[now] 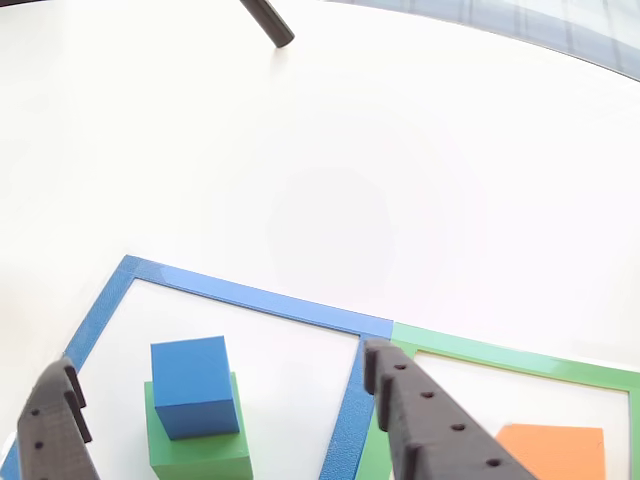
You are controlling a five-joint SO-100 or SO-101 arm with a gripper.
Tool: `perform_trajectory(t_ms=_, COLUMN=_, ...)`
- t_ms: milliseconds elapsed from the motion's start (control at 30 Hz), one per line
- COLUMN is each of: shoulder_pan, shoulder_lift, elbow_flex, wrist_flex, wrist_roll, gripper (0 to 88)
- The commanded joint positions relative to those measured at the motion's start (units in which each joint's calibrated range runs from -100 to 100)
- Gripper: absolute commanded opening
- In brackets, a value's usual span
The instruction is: Tower of hanoi
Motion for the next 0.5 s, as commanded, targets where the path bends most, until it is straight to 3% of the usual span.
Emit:
perform_trajectory(t_ms=0, shoulder_pan=-1.47, shoulder_lift=8.25, elbow_flex=-0.26, wrist_flex=-11.28, wrist_roll=0.54, gripper=33.7)
perform_trajectory(t_ms=167, shoulder_pan=-3.0, shoulder_lift=17.77, elbow_flex=-2.26, wrist_flex=-19.7, wrist_roll=0.54, gripper=33.5)
perform_trajectory(t_ms=467, shoulder_pan=-5.3, shoulder_lift=26.82, elbow_flex=-7.9, wrist_flex=-24.97, wrist_roll=0.54, gripper=32.5)
